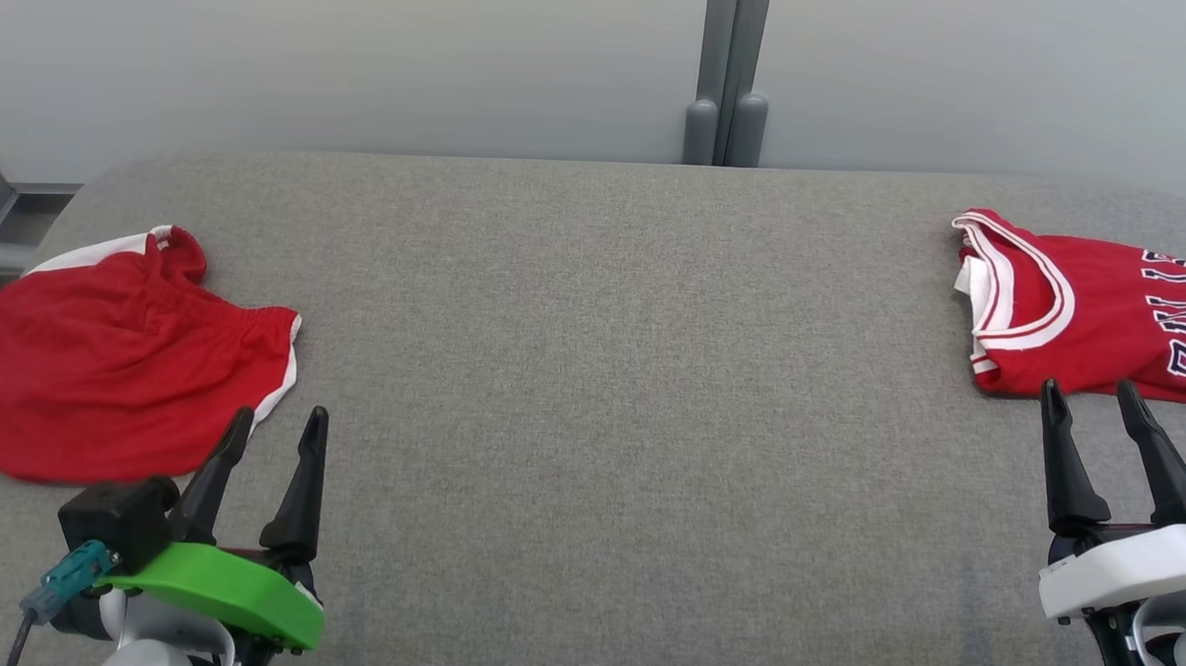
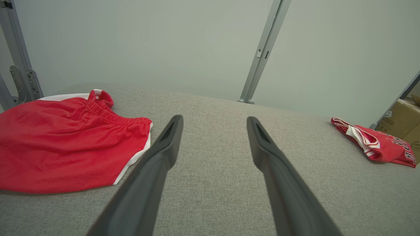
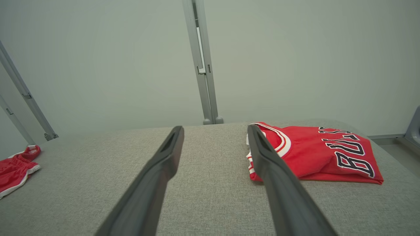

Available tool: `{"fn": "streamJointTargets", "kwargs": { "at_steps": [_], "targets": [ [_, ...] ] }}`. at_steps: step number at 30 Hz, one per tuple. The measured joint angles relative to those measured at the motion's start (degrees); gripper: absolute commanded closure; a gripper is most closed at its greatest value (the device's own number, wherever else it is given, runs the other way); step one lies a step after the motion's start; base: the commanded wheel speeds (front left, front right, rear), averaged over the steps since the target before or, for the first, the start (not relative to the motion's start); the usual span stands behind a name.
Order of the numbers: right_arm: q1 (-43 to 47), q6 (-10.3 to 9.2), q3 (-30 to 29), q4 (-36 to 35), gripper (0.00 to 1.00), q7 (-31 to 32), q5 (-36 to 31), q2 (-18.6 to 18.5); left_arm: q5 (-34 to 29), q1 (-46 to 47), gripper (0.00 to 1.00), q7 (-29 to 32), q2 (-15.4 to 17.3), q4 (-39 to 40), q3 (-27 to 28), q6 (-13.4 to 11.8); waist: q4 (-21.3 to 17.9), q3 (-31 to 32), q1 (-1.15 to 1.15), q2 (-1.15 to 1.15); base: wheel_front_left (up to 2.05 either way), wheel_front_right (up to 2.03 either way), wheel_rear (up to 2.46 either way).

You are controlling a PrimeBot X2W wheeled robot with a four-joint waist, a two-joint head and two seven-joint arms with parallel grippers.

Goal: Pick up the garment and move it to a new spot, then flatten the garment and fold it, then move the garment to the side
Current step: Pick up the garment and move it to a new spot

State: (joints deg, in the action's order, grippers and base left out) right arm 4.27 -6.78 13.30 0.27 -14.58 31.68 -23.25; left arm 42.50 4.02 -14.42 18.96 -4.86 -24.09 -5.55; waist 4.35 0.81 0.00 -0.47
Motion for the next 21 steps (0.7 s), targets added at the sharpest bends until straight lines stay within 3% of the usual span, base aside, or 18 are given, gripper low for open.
{"fn": "streamJointTargets", "kwargs": {
  "at_steps": [21],
  "targets": [
    [3.57,-0.33,-2.36,-3.57,0.0,0.0,-1.94,1.69,-1.13,-1.15,0.0,0.0,-0.9,1.65,1.45,-0.02,-0.55,-0.6,0.0,0.0,0.0,0.0,0.0]
  ]
}}
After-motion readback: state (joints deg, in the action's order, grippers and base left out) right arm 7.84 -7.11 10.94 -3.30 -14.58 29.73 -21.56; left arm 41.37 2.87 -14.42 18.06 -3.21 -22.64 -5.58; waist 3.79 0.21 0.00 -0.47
